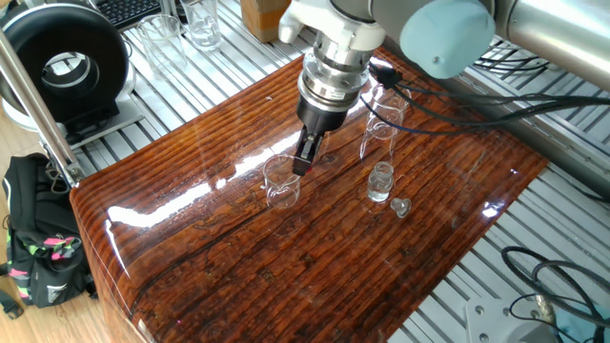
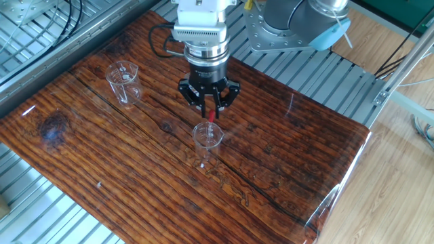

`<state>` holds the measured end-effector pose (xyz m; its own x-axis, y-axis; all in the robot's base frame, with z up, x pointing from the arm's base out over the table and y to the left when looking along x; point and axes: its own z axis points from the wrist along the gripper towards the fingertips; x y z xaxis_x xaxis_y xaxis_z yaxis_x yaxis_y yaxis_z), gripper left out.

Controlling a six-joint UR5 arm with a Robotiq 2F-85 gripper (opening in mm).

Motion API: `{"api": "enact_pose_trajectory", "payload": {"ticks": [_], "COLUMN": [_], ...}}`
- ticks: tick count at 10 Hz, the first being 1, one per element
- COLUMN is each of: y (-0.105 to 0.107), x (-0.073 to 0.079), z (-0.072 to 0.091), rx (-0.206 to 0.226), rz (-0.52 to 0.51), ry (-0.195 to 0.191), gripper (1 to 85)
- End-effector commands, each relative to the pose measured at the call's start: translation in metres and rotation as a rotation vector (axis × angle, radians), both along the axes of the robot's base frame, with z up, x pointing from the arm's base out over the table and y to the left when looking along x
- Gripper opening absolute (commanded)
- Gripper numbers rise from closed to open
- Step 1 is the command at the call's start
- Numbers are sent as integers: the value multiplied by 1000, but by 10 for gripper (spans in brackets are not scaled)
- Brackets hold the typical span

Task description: Transfer liquid using a dropper

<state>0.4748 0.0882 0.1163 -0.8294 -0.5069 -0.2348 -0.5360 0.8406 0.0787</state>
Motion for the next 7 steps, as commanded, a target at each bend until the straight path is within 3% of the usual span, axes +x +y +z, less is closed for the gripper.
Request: {"api": "enact_pose_trajectory", "payload": {"ticks": [1,7], "y": [2,-3], "x": [2,-3], "z": [2,-6], "rx": [28,26], "rz": [-19,-16], "ry": [-18,-26], "gripper": [327,323]}}
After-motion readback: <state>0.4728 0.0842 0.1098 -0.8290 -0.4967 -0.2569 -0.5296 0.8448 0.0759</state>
